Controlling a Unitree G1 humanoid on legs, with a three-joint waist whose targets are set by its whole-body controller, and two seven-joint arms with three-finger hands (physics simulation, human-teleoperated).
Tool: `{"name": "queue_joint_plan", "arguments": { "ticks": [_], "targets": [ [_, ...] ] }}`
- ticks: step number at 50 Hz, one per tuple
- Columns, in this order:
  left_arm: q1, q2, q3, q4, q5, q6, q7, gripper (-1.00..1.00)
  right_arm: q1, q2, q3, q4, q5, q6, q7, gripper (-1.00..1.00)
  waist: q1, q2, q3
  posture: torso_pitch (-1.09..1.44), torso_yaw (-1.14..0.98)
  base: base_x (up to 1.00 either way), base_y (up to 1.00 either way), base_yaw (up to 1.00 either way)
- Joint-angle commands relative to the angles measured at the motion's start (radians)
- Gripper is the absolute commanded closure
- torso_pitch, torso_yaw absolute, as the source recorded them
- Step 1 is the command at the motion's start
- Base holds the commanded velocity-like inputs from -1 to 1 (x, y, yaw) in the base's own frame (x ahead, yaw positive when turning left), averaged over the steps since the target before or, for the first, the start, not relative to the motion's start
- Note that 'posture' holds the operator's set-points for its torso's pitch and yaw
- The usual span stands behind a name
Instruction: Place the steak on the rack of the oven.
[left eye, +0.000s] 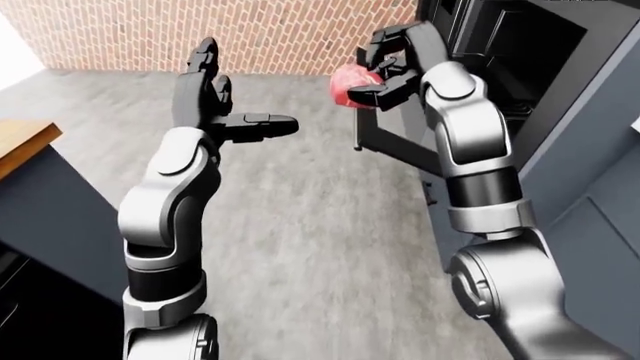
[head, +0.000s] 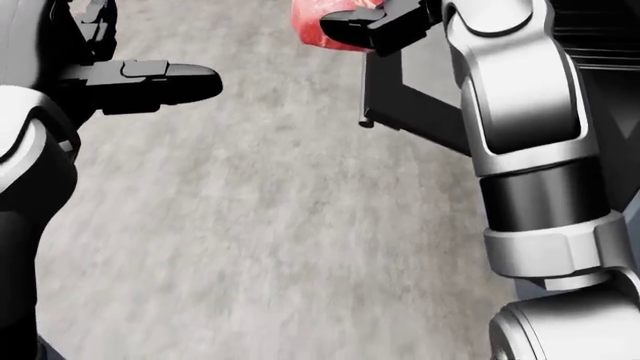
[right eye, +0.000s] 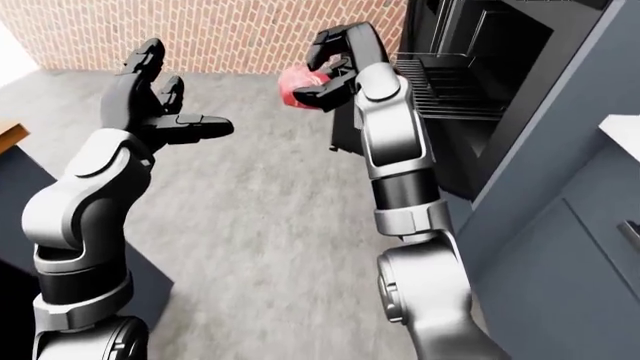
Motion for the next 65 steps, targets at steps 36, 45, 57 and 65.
{"name": "queue_joint_plan", "arguments": {
  "ticks": [36, 45, 57, 65],
  "targets": [
    [-0.035, 0.009, 0.008, -0.035, 0.005, -0.028, 0.002, -1.00, -0.047, -0.023, -0.012, -0.052, 0.014, -0.042, -0.033, 1.00, -0.003, -0.003, -0.029, 0.00, 0.00, 0.00, 0.00, 0.00],
    [-0.031, 0.008, 0.009, -0.036, 0.004, -0.029, -0.001, -1.00, -0.041, -0.028, -0.022, -0.065, 0.020, -0.036, -0.052, 1.00, -0.002, -0.003, -0.029, 0.00, 0.00, 0.00, 0.00, 0.00],
    [-0.031, 0.007, 0.008, -0.037, 0.007, -0.027, -0.003, -1.00, -0.073, -0.056, -0.030, -0.005, 0.025, -0.050, -0.058, 1.00, -0.001, -0.003, -0.030, 0.00, 0.00, 0.00, 0.00, 0.00],
    [-0.031, 0.004, 0.004, -0.030, 0.011, -0.035, -0.006, -1.00, -0.094, -0.095, -0.045, 0.061, 0.024, -0.073, -0.063, 1.00, 0.000, -0.005, -0.031, 0.00, 0.00, 0.00, 0.00, 0.00]
  ]
}}
